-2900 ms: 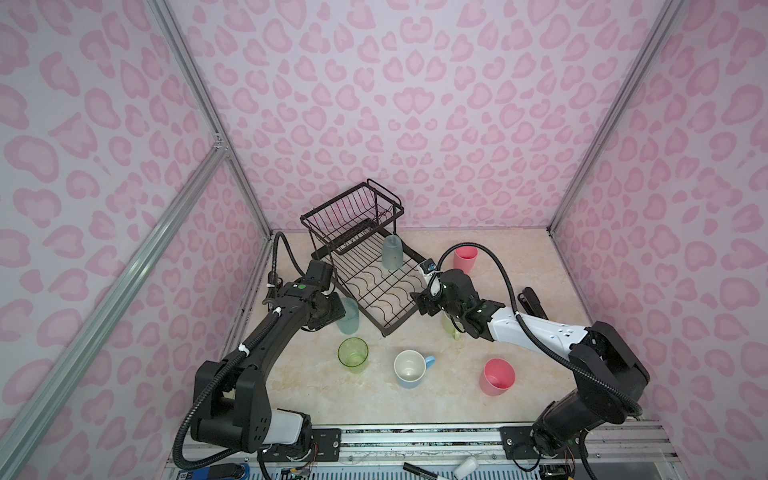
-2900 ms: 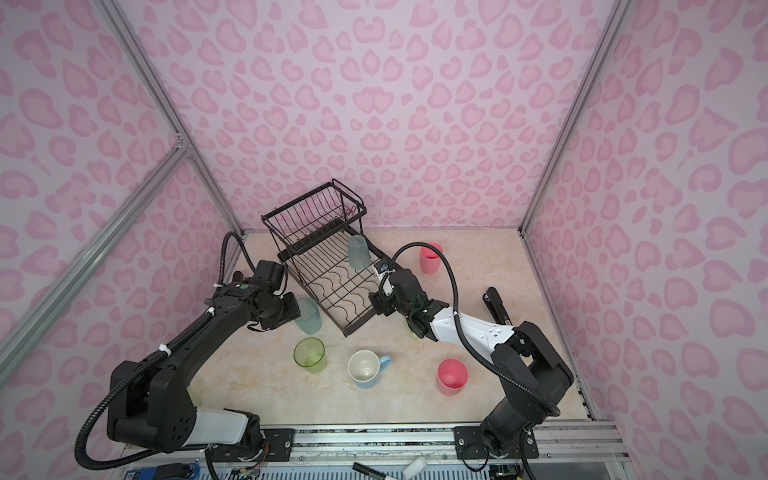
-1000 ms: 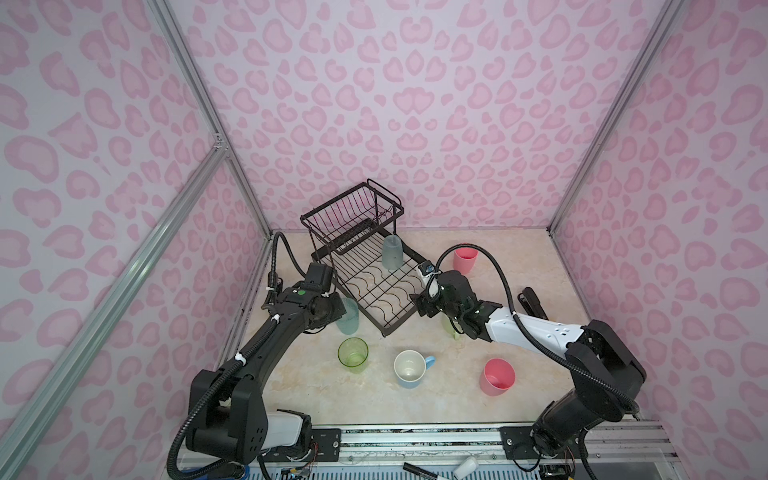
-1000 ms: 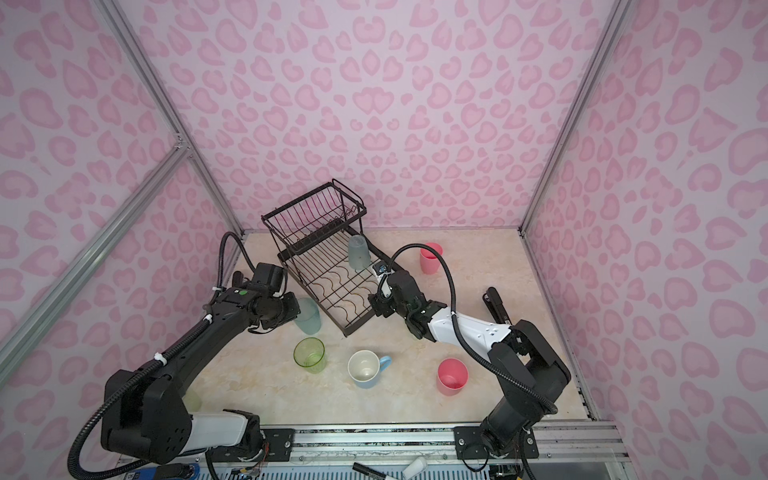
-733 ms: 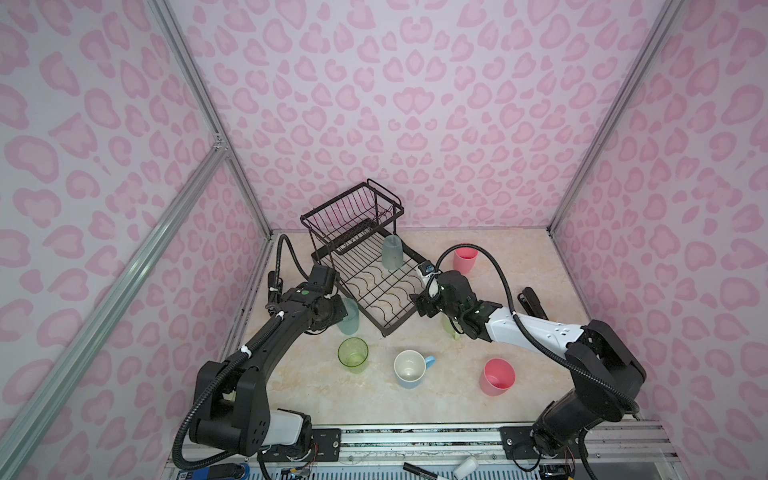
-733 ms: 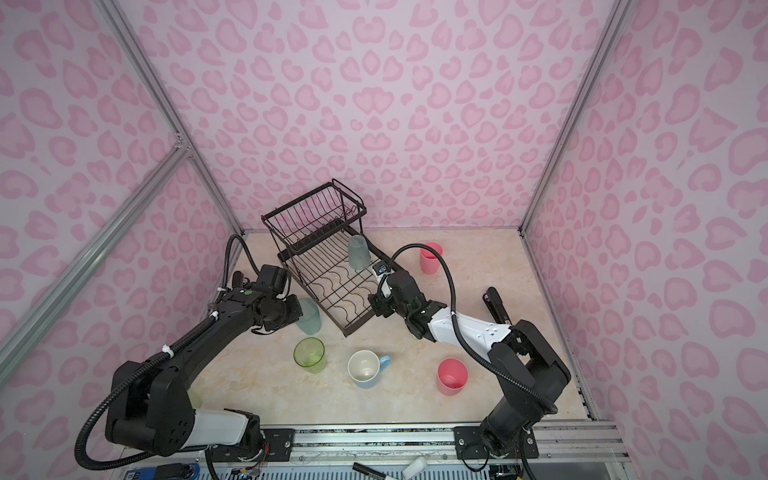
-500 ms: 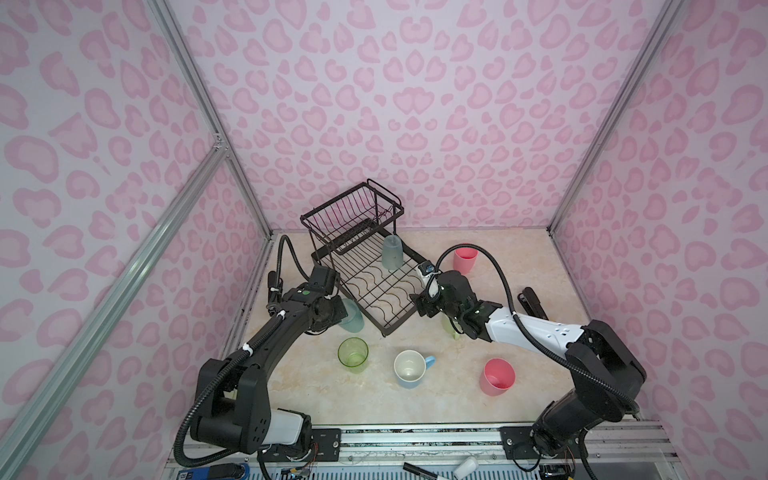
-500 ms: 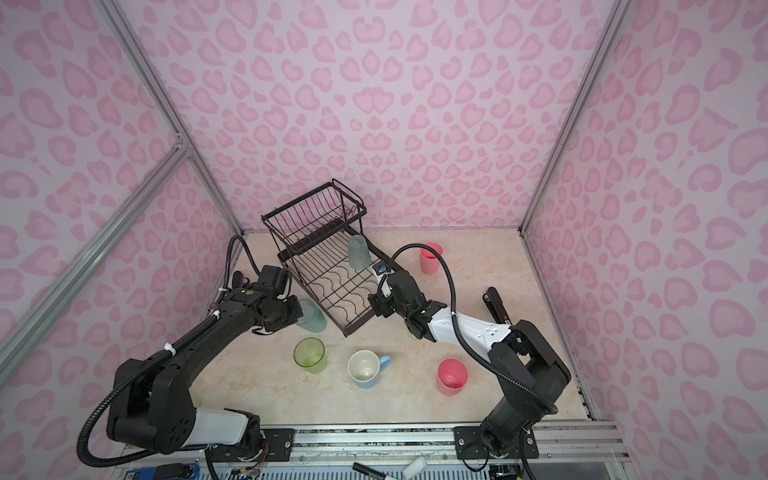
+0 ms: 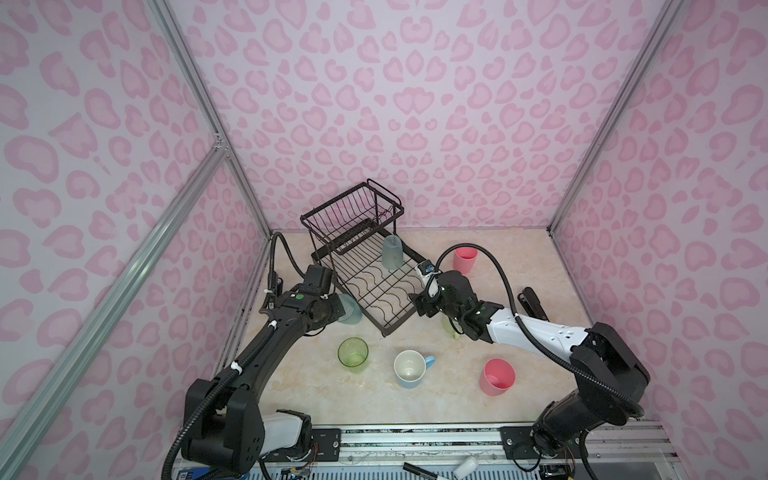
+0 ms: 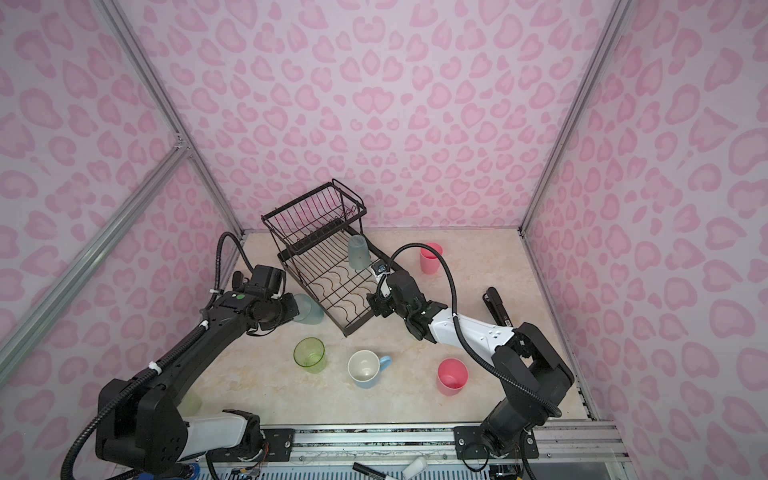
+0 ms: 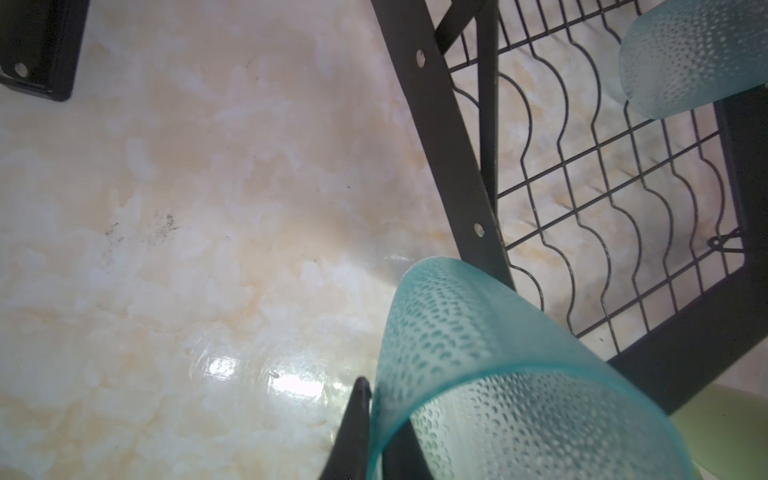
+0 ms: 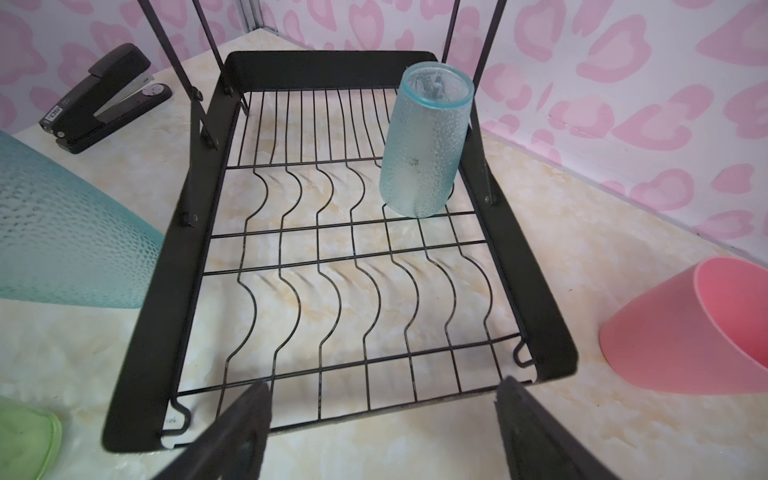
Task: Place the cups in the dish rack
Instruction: 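Lift the teal cup with the left gripper while the right gripper moves toward it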
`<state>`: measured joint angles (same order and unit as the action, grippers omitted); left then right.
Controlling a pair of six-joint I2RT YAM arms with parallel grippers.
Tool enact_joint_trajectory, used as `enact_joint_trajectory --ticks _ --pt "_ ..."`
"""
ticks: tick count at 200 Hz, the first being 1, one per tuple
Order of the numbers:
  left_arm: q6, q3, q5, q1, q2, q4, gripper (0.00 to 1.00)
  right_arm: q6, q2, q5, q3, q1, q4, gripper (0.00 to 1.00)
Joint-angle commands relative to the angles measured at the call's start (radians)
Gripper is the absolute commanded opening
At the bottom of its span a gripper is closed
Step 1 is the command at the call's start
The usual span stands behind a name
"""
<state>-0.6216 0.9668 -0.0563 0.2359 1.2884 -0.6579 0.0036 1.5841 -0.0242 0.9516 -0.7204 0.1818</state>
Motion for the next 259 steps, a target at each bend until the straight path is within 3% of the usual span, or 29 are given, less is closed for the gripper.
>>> enact_joint_trajectory --ticks 1,39,122,174,227,259 --pt "0.02 -0.005 -0.008 0.001 -0.049 -0.006 0.06 -0.001 -0.009 0.003 0.006 -0.01 0.011 0.84" --pt "0.039 0.012 -0.023 0.0 -0.122 -0.022 0.05 0.005 -0.017 0.001 0.015 -0.016 0.003 0.84" --pt "0.071 -0.005 0.184 0.077 -0.269 0.237 0.05 0.167 -0.068 -0.043 0.048 -0.015 0.011 0.83" --pt "0.072 -0.043 0.227 0.158 -0.238 0.56 0.06 0.386 -0.13 -0.061 0.104 0.055 -0.067 0.82" --pt "0.048 -0.025 0.274 0.206 -0.076 0.866 0.05 0.673 -0.199 0.09 0.126 0.252 -0.096 0.81" --pt "0.059 0.027 0.299 0.245 0.042 1.009 0.05 0.923 -0.204 0.203 0.131 0.351 -0.043 0.8"
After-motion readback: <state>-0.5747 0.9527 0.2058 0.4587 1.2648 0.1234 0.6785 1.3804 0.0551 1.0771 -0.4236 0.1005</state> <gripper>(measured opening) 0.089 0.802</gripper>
